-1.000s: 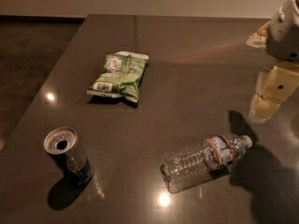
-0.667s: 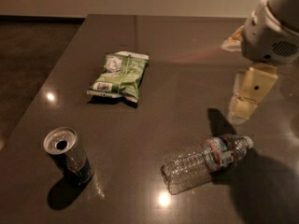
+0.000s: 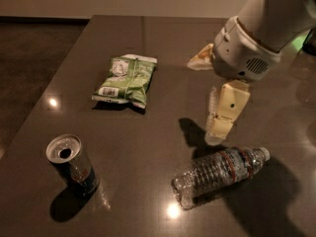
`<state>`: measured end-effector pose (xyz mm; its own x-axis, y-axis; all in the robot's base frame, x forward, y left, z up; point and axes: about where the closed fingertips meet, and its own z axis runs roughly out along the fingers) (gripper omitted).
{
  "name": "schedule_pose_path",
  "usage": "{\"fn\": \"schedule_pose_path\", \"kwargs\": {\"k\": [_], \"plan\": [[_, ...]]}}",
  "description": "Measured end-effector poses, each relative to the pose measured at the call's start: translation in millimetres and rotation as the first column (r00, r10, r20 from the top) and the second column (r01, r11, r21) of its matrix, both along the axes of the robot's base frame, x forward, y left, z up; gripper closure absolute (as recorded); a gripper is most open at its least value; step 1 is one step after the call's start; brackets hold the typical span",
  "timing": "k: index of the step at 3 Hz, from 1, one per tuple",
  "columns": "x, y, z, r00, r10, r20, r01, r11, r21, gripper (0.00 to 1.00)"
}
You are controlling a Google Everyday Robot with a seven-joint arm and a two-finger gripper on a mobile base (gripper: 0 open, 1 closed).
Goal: Move redbull can near water bottle
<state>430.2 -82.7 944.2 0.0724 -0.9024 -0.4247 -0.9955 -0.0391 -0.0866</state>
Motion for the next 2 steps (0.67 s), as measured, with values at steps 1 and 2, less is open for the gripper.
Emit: {"fn": "schedule_pose_path", "kwargs": {"k": [1, 2], "plan": [[-27.4, 46.1, -12.7, 0.9857, 0.158, -0.057, -0.152, 0.983, 0.107, 0.00], [-51.4, 85.4, -21.6, 0.9664, 0.238, -0.097, -0.218, 0.959, 0.180, 0.00]]}}
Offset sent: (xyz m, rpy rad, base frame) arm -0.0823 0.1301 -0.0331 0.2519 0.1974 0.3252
